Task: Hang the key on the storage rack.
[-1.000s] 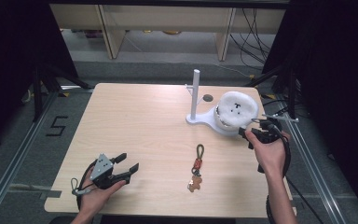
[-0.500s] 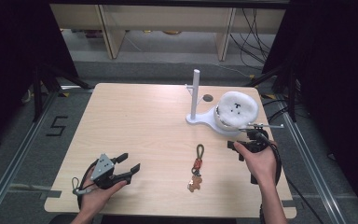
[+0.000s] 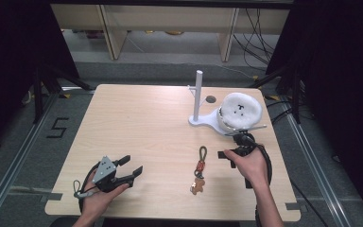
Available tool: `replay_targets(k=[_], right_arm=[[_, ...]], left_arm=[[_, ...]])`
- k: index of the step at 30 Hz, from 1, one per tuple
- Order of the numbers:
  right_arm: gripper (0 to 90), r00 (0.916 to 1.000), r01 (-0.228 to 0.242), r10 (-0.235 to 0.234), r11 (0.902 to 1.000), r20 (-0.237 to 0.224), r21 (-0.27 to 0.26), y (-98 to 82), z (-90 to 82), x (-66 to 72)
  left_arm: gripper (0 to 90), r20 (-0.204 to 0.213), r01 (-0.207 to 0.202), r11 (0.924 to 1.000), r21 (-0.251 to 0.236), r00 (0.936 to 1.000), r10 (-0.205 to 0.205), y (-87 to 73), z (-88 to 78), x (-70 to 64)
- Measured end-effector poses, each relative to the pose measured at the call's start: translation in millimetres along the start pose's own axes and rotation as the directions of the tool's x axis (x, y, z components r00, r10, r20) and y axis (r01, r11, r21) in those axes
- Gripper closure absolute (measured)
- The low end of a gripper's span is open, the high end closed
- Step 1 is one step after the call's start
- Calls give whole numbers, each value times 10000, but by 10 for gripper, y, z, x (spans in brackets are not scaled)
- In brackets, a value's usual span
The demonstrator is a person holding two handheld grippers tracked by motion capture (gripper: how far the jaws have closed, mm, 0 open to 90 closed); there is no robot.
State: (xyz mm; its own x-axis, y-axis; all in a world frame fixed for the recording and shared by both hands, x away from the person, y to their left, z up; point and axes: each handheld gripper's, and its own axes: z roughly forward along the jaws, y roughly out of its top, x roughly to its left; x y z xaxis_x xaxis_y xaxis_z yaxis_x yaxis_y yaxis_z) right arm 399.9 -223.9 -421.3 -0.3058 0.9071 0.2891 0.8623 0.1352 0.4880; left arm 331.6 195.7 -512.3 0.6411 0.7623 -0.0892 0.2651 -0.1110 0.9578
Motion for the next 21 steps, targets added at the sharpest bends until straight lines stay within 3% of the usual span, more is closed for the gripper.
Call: replay_targets(k=[7,8,10,12,15,19,20,21], right_arm=[[679,9992,-167,201,9954,-348,938,-21,221,98],[680,9977,-560,608,9887,-303,1390,-22,286,154],[681,9972,-680,724,9837,-202,1667,-17,337,185],[681,9974,-682,714,9829,-129,1711,-15,358,190],[681,9962,-839,873,9722,-61,2186,20,462,224],[680,9989,-432,458,9771,-75,2083,44,541,217],[678,9970,-748,768,9687,9,2367,67,587,249],[678,9970,-748,768,9687,9,2367,67,587,249]], left_arm=[[329,27,-117,9999,117,9999,116,-1,-11,-13],[329,79,-111,9999,113,9999,110,1,-10,-26],[329,97,-153,9998,132,9998,151,8,-10,-41],[329,143,-165,9998,109,9998,164,10,-7,-48],[328,240,-164,9999,8,9996,163,2,5,-52],[329,149,-144,9998,118,9998,142,2,-4,-47],[328,145,-142,9998,121,9998,141,1,-2,-40],[329,145,-142,9998,121,9998,141,1,-2,-40]])
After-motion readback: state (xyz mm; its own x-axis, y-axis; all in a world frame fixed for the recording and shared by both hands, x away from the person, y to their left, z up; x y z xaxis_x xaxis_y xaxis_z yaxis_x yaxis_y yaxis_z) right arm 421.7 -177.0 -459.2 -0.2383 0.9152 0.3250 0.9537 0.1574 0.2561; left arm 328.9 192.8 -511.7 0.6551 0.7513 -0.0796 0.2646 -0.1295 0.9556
